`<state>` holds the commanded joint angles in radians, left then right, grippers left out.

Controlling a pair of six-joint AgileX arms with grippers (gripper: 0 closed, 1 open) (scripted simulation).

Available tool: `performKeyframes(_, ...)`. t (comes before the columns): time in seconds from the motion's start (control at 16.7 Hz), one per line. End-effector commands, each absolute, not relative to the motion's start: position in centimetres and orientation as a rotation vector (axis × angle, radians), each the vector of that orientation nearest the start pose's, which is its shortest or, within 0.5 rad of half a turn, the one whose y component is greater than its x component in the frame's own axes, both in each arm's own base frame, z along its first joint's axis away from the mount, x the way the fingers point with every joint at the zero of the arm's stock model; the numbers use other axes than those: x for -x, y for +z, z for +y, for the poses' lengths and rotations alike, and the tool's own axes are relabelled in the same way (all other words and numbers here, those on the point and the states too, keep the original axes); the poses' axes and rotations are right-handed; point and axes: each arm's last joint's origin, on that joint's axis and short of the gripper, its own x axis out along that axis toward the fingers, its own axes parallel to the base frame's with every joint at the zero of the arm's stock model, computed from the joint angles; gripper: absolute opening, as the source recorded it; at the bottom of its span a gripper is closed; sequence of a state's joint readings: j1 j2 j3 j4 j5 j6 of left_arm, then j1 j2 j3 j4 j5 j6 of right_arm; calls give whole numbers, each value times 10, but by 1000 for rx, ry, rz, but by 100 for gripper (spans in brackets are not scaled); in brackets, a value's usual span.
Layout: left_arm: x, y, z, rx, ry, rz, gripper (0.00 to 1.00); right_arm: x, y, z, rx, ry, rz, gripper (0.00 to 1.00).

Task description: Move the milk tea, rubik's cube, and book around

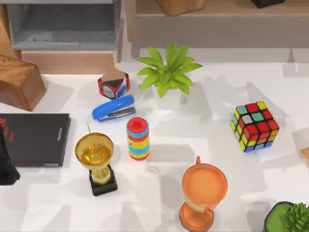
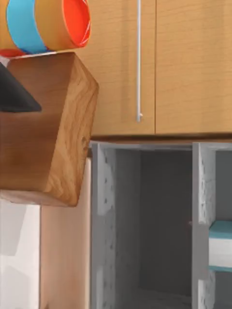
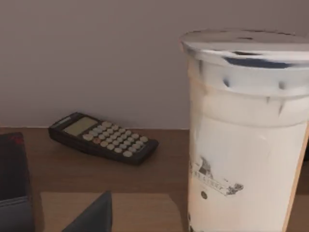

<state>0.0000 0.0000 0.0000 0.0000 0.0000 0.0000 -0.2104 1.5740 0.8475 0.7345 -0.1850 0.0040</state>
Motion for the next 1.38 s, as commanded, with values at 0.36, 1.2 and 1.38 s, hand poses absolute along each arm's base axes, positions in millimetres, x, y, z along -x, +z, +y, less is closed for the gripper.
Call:
performKeyframes(0.36,-106,160,-1,0,0,0,100,-387,213,-87,11,-16,-1,100)
performKeyframes(1.2,-106,160,-1,0,0,0,100,-445,212,-89,11,-16,-1,100)
performKeyframes(1.38,-106,160,-1,0,0,0,100,-464,212,-89,11,-16,-1,100)
